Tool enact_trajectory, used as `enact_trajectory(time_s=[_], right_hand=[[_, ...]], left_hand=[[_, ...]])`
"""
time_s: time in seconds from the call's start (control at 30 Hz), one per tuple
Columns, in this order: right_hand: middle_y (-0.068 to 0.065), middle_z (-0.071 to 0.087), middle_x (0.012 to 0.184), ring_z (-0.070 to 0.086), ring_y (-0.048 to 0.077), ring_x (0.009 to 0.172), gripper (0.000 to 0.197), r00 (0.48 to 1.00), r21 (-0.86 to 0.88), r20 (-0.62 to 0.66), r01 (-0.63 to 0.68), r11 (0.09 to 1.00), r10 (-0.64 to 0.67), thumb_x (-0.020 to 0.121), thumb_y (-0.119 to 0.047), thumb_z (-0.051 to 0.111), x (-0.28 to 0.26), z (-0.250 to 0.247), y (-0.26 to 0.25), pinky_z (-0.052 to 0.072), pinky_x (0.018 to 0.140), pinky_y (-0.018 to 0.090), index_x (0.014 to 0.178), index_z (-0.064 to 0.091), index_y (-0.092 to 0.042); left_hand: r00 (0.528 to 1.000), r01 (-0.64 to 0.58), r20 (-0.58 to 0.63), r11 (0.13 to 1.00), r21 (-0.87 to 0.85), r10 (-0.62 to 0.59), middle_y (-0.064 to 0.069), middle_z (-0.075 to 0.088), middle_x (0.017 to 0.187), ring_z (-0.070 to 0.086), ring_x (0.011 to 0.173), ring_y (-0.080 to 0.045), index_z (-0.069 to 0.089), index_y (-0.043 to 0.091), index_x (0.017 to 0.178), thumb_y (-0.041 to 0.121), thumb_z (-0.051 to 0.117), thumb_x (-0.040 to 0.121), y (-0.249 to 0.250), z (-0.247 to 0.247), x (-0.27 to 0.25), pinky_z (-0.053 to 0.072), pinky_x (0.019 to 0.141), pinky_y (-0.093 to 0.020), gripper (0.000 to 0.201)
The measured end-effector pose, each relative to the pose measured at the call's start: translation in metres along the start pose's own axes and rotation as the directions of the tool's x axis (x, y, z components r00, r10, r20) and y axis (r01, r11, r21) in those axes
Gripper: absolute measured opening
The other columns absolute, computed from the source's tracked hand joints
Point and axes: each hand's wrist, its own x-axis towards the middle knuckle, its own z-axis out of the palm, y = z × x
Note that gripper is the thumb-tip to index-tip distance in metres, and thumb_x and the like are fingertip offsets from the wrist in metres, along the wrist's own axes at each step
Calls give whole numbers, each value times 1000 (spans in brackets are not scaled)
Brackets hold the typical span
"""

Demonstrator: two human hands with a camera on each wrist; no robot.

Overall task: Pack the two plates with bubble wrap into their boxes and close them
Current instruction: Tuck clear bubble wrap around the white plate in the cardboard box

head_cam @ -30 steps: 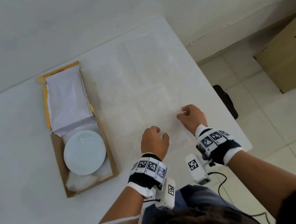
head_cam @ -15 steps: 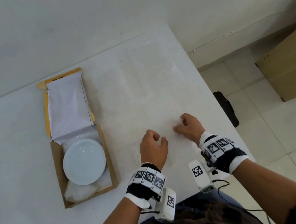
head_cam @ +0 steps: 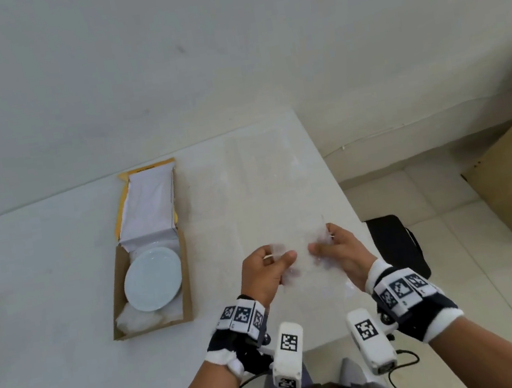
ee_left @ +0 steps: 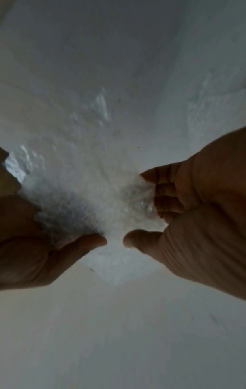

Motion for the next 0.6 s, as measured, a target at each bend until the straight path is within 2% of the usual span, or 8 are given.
enact_trajectory(time_s=[0.07, 0.13, 0.2, 0.27, 0.33, 0.43, 0.53, 0.6], right_hand=[[13, 56, 75, 54, 22, 62, 26, 1000, -7, 8, 15, 1000, -15, 75, -9, 74, -11, -4, -1, 44, 60, 31, 82, 48, -9], [9, 62, 72, 54, 18, 53, 16, 1000, -22, 24, -4, 1000, 5, 84, -15, 66, -22, -6, -2, 37, 47, 26, 80, 50, -13], [9, 66, 75, 54, 19, 50, 10, 996, -42, 76, -34, 999, 38, 88, -22, 59, -33, -6, -3, 29, 40, 23, 89, 56, -13], [11, 67, 76, 51, 20, 48, 15, 988, -56, 143, -54, 997, 61, 88, -19, 56, -42, -5, -2, 26, 35, 20, 102, 61, -14], [12, 67, 74, 48, 19, 42, 25, 979, -76, 195, -46, 996, 60, 87, -8, 56, -48, -1, 1, 25, 33, 18, 110, 62, -17], [13, 65, 68, 44, 15, 36, 32, 973, -39, 226, -29, 999, 38, 85, 3, 54, -57, 12, 6, 31, 34, 17, 108, 65, -17], [9, 67, 66, 48, 13, 42, 25, 979, 47, 200, -47, 998, 36, 87, 3, 54, -63, 28, 13, 38, 38, 16, 97, 70, -14], [8, 69, 69, 51, 18, 51, 20, 982, 61, 187, -42, 997, 30, 86, 2, 56, -64, 39, 18, 43, 47, 21, 91, 70, -11]], left_hand=[[999, -45, -2, 999, 27, 45, -12, 70, 74, 66, 56, -21, 62, 3, 102, 5, 71, 80, 2, 4, -17, 49, 49, -26, 24], [997, -77, -22, 996, 42, 78, -12, 70, 75, 65, 56, -20, 63, 5, 99, 4, 70, 80, 1, 4, -32, 48, 49, -25, 21], [992, -112, -52, 993, 42, 114, -12, 71, 76, 64, 53, -18, 63, 5, 97, 4, 70, 80, -1, 1, -47, 47, 48, -24, 19], [988, -127, -88, 992, 19, 128, -11, 70, 74, 62, 50, -16, 63, 5, 96, 3, 70, 80, -3, -3, -59, 45, 48, -25, 17], [983, -147, -117, 989, -8, 145, -9, 69, 72, 60, 48, -15, 64, 6, 94, 2, 70, 80, -7, -8, -68, 45, 49, -26, 16], [981, -148, -134, 987, -63, 139, -7, 69, 73, 59, 53, -17, 65, 8, 93, 5, 70, 81, -14, -19, -77, 46, 54, -28, 14], [993, -78, -99, 982, -171, 62, -9, 72, 77, 58, 63, -26, 66, 7, 91, 11, 68, 83, -18, -32, -83, 45, 56, -30, 9], [998, -27, -61, 981, -194, 16, -11, 70, 71, 54, 55, -25, 65, 4, 89, 13, 64, 86, -18, -44, -88, 41, 49, -27, 10]])
